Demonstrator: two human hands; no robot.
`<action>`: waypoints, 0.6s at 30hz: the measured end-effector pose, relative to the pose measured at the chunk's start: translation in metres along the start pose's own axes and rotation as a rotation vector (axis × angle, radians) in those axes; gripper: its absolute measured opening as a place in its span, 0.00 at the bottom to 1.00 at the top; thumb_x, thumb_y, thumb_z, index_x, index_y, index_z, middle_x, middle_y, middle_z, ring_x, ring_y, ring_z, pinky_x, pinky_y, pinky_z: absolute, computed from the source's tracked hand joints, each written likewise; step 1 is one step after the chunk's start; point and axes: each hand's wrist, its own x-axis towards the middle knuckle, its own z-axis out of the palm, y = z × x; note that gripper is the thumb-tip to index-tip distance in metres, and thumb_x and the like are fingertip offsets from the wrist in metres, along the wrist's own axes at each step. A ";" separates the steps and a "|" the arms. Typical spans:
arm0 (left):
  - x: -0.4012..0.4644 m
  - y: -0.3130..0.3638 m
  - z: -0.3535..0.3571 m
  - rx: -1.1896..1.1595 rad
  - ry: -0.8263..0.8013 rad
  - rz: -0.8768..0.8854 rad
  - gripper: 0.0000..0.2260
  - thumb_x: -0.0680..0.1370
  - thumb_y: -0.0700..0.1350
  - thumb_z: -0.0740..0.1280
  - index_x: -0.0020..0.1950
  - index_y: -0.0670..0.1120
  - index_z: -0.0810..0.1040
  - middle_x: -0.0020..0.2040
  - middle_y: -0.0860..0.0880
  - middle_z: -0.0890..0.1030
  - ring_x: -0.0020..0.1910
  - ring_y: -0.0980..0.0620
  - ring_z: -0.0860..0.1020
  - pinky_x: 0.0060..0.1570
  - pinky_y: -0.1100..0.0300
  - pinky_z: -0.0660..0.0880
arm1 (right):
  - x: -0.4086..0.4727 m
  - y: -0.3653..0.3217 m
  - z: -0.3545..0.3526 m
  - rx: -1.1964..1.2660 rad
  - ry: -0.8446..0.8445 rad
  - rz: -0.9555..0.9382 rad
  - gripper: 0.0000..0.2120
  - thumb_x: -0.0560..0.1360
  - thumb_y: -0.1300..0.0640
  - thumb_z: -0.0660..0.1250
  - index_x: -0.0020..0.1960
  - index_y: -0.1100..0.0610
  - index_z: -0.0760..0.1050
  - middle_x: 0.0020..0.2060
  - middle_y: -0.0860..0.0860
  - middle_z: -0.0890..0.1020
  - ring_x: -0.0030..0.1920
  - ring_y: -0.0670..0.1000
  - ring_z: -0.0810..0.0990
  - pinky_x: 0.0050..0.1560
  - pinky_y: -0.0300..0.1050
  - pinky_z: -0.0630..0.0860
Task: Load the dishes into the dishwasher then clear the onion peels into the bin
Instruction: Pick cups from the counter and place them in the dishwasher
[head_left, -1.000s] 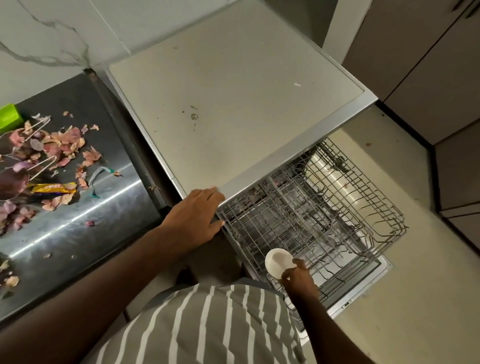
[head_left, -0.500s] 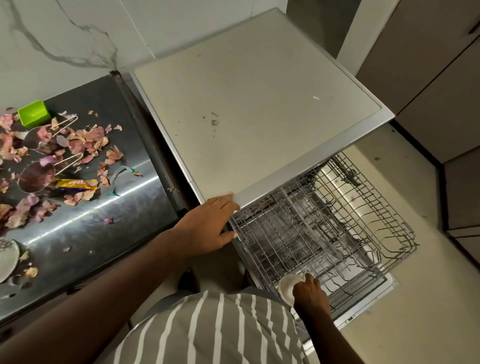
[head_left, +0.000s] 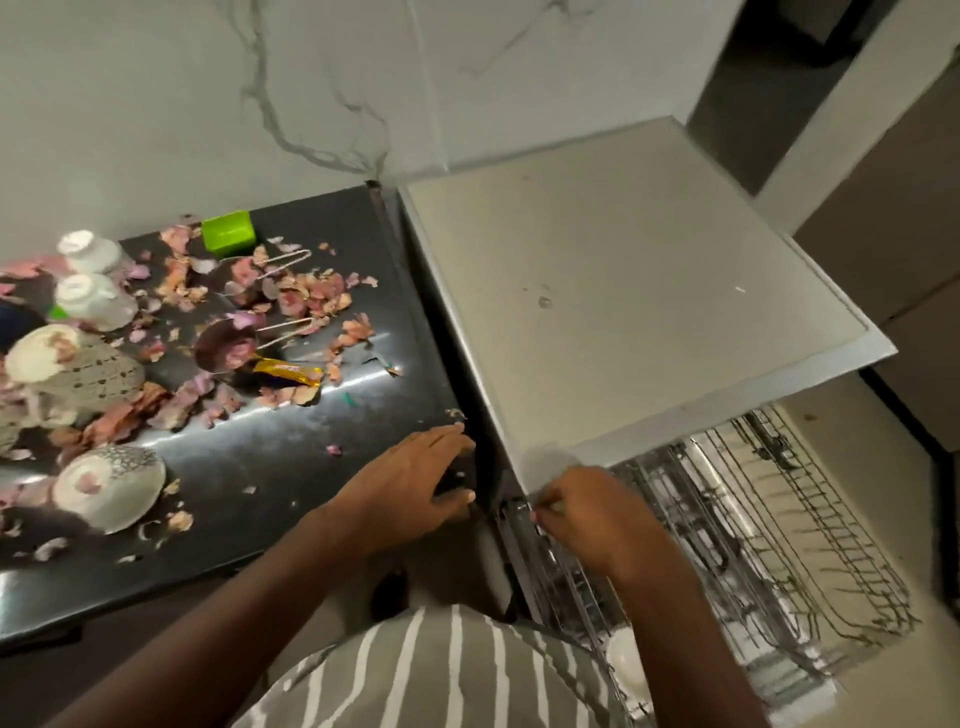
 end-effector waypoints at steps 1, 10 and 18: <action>-0.007 -0.007 -0.005 -0.020 0.028 -0.016 0.29 0.79 0.61 0.67 0.78 0.55 0.66 0.81 0.53 0.64 0.78 0.51 0.65 0.78 0.53 0.63 | 0.006 -0.017 -0.009 0.011 0.008 -0.044 0.09 0.78 0.47 0.71 0.55 0.46 0.87 0.48 0.47 0.87 0.47 0.49 0.84 0.49 0.45 0.79; -0.086 -0.106 -0.029 -0.167 0.451 -0.258 0.18 0.80 0.57 0.68 0.68 0.55 0.73 0.67 0.53 0.78 0.67 0.53 0.75 0.66 0.50 0.74 | 0.056 -0.137 -0.022 0.015 -0.065 -0.367 0.24 0.78 0.40 0.71 0.72 0.46 0.76 0.62 0.44 0.79 0.63 0.47 0.79 0.66 0.47 0.75; -0.145 -0.172 -0.052 0.074 0.649 -0.759 0.32 0.77 0.54 0.73 0.78 0.50 0.65 0.82 0.43 0.60 0.83 0.39 0.53 0.80 0.39 0.54 | 0.070 -0.179 -0.012 0.008 -0.153 -0.436 0.25 0.79 0.40 0.70 0.73 0.44 0.74 0.65 0.41 0.78 0.64 0.42 0.76 0.68 0.45 0.74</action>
